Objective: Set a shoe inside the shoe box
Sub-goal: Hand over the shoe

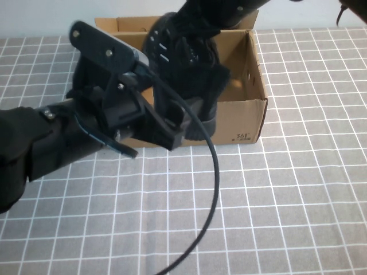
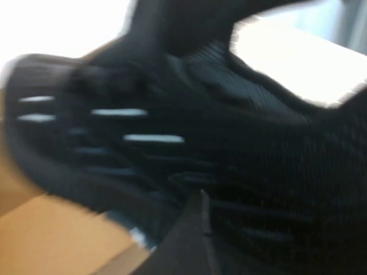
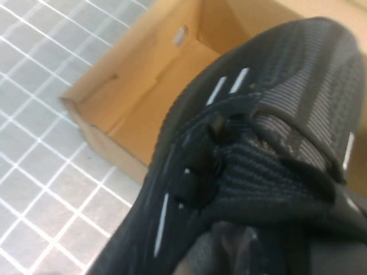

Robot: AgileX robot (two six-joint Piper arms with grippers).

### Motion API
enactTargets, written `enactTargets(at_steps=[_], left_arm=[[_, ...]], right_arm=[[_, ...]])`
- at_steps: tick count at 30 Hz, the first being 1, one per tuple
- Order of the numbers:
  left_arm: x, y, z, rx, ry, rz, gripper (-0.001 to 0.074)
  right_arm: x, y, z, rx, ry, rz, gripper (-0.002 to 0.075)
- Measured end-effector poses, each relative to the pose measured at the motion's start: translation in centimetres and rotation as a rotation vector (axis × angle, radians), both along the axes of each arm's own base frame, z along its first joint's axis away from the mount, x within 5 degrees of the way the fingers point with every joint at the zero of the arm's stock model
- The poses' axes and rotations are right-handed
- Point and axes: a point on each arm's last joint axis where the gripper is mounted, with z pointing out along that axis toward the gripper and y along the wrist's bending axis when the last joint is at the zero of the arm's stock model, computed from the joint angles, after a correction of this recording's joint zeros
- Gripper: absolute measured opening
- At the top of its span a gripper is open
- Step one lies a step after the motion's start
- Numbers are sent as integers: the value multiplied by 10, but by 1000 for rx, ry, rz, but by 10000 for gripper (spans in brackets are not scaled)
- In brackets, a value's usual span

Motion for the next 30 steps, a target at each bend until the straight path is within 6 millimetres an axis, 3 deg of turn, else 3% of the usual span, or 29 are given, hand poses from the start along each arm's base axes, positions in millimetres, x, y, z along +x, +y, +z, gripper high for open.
enactTargets(at_steps=[8,20,30], left_arm=[[7,4,-1,9,-18,81,662],[-1,-11,-3,26,-35,38,662],[12,-28,3,23,-59,65,662]], right_arm=[[17,-11,-10,8,39,-71,-3],[19,-9,-7,89,33,-102,-3],[18,-7,-6,111,46,-96,-3]])
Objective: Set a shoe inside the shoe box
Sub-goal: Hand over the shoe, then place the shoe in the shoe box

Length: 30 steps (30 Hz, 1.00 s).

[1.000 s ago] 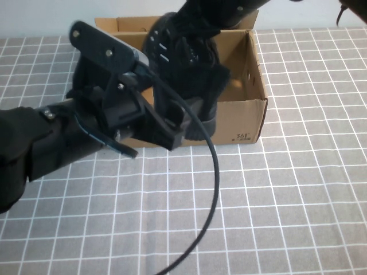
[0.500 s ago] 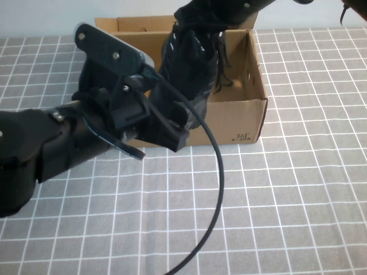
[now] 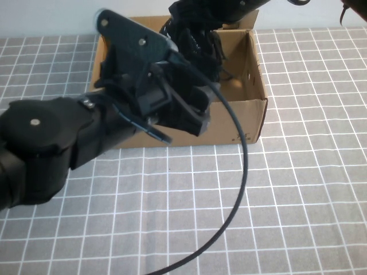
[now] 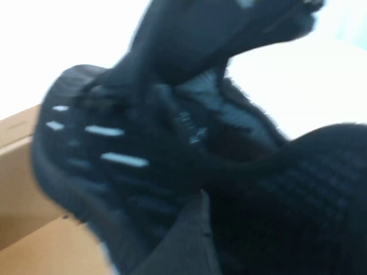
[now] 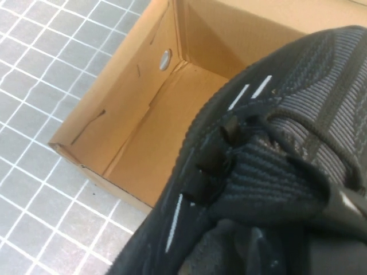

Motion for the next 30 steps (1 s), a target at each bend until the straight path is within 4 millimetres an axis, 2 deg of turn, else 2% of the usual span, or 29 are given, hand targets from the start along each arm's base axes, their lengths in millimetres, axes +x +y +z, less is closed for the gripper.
enactTargets(at_steps=[5,13,18,20,26,30], left_arm=[[9,-6,-6,12,16,14,662],[24,0,-15,51,-18,168,662],[27,-1,-18,89,-42,169,640],[28,-2,-20,98,-42,166,582],[29,-3,-23,128,-57,154,306],[29,-3,-22,154,-78,143,202]], right_arm=[[-1,1,0,20,14,6,-3],[-1,1,0,19,23,10,-3],[-2,1,-1,22,35,14,-3],[-2,1,-1,21,36,14,-3],[-3,1,-2,11,41,24,-3],[-4,0,-3,-1,51,27,-3]])
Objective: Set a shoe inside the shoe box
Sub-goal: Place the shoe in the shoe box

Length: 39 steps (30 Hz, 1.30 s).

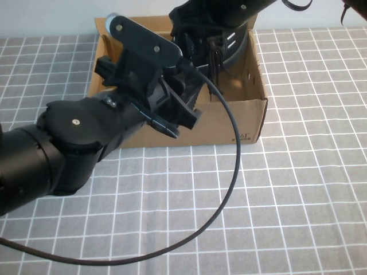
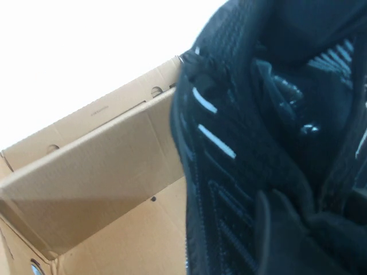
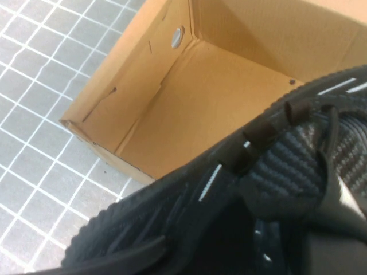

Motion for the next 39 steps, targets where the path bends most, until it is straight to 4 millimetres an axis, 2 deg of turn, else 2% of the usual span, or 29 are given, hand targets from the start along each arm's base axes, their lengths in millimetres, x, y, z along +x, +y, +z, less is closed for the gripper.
enactTargets(at_steps=[5,13,16,22,26,31,35,39], left_arm=[[0,0,0,17,-6,-11,83],[-1,-1,-1,52,-18,-35,78],[-1,-2,-1,69,-24,-40,75],[1,-3,-6,91,-8,-70,75],[7,5,-10,77,45,-119,72],[26,28,2,44,72,-153,72],[42,53,21,32,48,-160,72],[55,66,38,51,4,-205,72]], right_arm=[[-2,-1,-2,-28,15,18,-3],[-6,-5,-7,-96,70,48,13],[-9,-6,-9,-117,107,58,80],[-13,-8,-7,-134,123,62,291],[-17,-12,0,-133,104,58,342],[-29,-21,20,-108,63,56,304],[-46,-33,44,-78,10,54,197],[-62,-44,63,-80,-52,81,78]])
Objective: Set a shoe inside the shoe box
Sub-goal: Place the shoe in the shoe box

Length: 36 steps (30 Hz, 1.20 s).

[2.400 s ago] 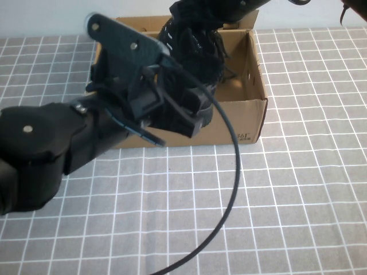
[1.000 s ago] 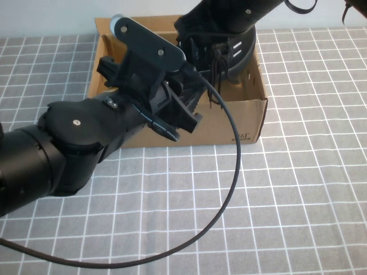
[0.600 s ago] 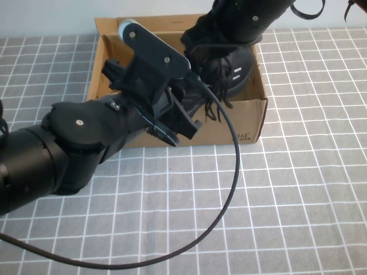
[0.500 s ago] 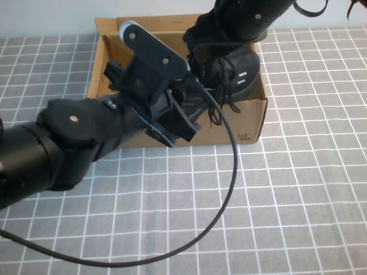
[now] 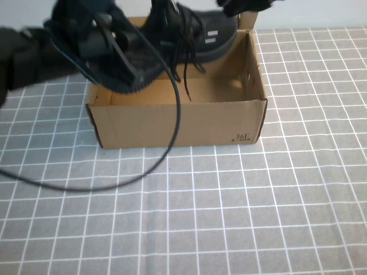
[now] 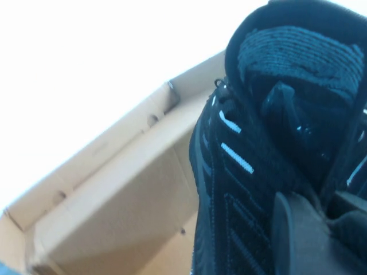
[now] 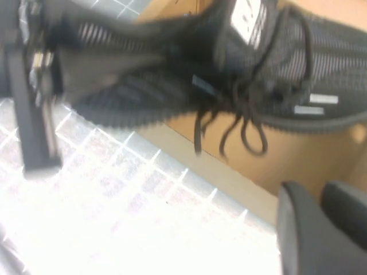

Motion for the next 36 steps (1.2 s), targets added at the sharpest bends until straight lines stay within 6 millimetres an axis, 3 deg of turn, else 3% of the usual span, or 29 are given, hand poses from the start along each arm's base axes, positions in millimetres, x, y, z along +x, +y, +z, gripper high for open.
enactTargets(at_steps=[3,7,14,22,30,36], left_arm=[[16,4,6,9,-9,-38,72],[43,5,5,37,-8,-120,72],[105,13,-18,26,77,-280,72],[165,27,-47,-27,154,-425,72],[196,23,-75,-31,177,-508,71],[205,23,-92,-31,194,-512,71]], right_arm=[[-11,-11,4,-23,-17,-9,11],[-24,-26,3,-83,-33,-41,-10],[-35,-37,-13,-133,15,-60,-15],[-35,-37,-22,-150,47,-67,-16],[-35,-37,-22,-149,48,-68,-16],[-35,-37,-22,-149,48,-68,-16]])
